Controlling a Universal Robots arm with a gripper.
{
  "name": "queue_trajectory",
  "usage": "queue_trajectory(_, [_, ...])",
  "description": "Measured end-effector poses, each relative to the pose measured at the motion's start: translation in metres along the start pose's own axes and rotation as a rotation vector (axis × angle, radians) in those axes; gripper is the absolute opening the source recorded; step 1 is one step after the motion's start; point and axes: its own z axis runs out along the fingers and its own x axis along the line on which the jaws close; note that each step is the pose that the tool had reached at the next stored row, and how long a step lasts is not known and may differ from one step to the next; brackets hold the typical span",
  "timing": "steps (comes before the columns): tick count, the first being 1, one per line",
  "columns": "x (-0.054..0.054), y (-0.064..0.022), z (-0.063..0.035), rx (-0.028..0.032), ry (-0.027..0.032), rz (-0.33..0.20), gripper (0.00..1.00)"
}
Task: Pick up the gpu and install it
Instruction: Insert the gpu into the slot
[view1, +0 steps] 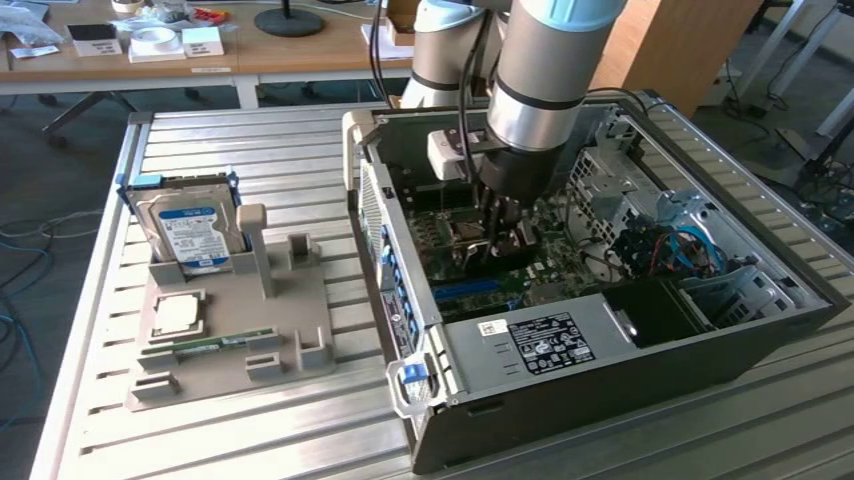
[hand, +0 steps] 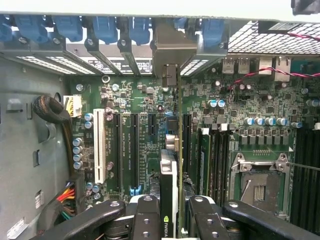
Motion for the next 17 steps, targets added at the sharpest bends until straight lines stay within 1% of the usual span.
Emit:
queue_trajectory(8, [-0.0004, 0.0013, 0.0003, 0.0, 0.0001, 0.0, 0.27])
queue_trajectory(17, [-0.0003, 0.0028, 0.0044, 0.0, 0.0001, 0.0, 0.27])
